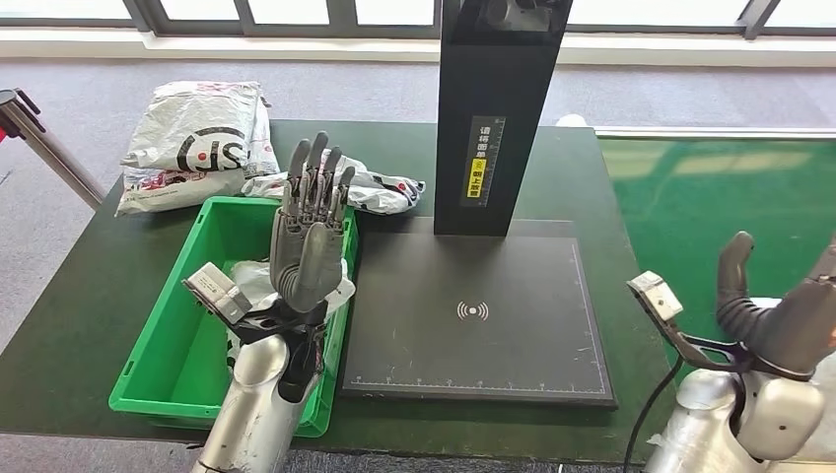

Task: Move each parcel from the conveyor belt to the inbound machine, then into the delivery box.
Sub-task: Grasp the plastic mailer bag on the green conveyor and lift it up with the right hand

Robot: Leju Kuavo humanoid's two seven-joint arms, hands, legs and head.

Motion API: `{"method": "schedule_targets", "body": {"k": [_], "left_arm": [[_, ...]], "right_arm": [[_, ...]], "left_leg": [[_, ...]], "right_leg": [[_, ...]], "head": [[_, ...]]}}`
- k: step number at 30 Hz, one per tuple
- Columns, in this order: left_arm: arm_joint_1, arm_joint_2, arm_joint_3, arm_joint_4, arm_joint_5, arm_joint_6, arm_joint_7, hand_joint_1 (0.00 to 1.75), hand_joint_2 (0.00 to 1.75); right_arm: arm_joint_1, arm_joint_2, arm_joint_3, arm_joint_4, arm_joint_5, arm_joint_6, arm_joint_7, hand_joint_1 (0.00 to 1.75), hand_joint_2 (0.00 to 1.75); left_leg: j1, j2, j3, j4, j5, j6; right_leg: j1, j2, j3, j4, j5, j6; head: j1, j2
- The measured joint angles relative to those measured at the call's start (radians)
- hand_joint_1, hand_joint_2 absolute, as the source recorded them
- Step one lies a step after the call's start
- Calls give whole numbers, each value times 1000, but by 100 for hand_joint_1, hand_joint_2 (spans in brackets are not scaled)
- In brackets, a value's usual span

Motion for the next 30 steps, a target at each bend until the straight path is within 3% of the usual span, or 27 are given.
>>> {"method": "schedule_targets", "body": {"k": [2,3,5,8,9,10,13,18,30], "left_arm": [[-2,0,-16,18,20,-49,0,0,175],[-2,0,-23,27,29,-71,0,0,175],[-4,0,-35,44,45,-107,0,0,175],[-5,-1,-47,64,62,-148,0,0,175],[-6,-1,-50,69,66,-164,0,0,175],[-7,-1,-53,76,70,-179,0,0,175],[-9,-1,-61,94,77,-211,1,0,175],[-9,-1,-64,116,72,-225,0,0,175],[-8,-1,-64,140,53,-225,0,0,175]], "right_arm": [[-6,-15,-31,45,70,0,119,0,175],[3,-42,-29,73,92,0,222,0,175],[34,-143,23,155,114,0,553,0,175],[57,-315,218,296,122,0,1149,0,175],[58,-357,291,343,123,-1,1261,0,175],[60,-390,352,390,124,0,1307,0,175],[65,-451,432,522,124,0,1235,0,175],[40,-506,433,704,121,0,1147,0,175],[-15,-549,399,969,121,-3,1195,0,175]], "left_leg": [[0,-1,0,0,0,0],[1,-2,-1,0,0,0],[0,-9,-3,0,1,1],[-1,-10,-4,0,1,2],[-1,-6,-3,0,0,2],[-1,-3,-2,0,-1,2],[-1,-5,-1,1,-1,3],[0,-7,-2,0,1,2],[-1,-6,-3,0,1,2]], "right_leg": [[1,-1,0,0,0,0],[1,-2,1,0,0,0],[0,-8,3,0,-1,1],[-1,-9,2,0,-1,3],[-1,-6,2,-1,-1,3],[-1,-3,2,-1,0,3],[-1,-4,1,-2,0,3],[0,-5,1,-1,0,3],[-1,-4,1,-1,0,3]], "head": [[0,0],[0,0],[0,0],[1,0],[0,0],[0,0],[0,0],[0,0],[0,0]]}}
